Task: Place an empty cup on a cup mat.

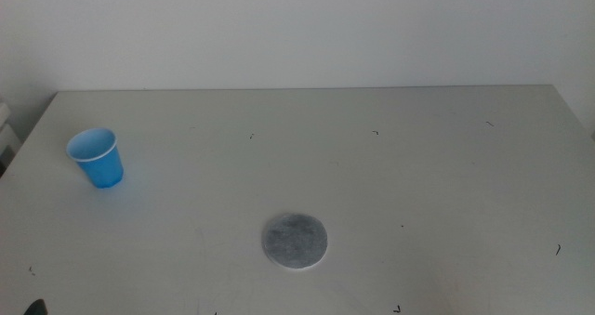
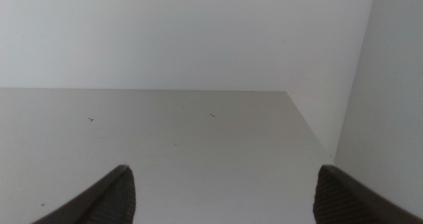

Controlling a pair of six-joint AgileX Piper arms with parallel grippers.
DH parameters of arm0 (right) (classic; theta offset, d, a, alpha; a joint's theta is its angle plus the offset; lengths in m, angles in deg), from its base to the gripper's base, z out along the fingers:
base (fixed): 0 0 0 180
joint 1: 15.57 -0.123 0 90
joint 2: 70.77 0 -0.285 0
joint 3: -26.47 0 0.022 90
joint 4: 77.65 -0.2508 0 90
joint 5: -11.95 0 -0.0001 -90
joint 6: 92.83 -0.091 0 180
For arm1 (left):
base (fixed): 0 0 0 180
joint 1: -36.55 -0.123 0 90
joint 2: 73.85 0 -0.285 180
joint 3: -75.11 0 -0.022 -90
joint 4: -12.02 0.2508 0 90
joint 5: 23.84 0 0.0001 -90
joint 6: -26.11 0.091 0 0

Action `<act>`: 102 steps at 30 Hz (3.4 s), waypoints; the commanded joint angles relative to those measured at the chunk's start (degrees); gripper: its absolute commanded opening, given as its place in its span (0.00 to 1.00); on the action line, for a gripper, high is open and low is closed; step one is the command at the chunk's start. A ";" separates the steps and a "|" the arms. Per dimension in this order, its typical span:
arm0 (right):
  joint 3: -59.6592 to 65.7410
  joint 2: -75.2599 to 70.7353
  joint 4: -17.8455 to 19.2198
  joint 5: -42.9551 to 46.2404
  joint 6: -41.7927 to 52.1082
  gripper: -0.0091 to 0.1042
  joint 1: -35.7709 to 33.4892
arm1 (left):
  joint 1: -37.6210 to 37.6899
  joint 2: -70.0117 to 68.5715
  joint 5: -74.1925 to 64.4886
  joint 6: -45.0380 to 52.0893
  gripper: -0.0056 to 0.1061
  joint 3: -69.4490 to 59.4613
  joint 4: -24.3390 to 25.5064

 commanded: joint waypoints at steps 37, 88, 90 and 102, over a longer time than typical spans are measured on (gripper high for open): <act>-0.66 -1.10 0.52 4.46 0.49 0.91 -0.11 | -0.06 63.25 -31.45 -1.97 0.99 81.34 0.24; -0.66 -1.10 0.52 4.46 0.49 0.91 -0.11 | -8.39 107.88 -28.25 4.07 0.99 94.85 -5.79; -0.66 -1.10 0.52 4.46 0.49 0.91 -0.11 | -8.41 109.23 -28.25 4.69 0.99 94.85 -5.79; -0.66 -1.10 0.52 4.46 0.49 0.91 -0.11 | -8.67 116.32 -28.17 5.74 0.86 94.85 -6.37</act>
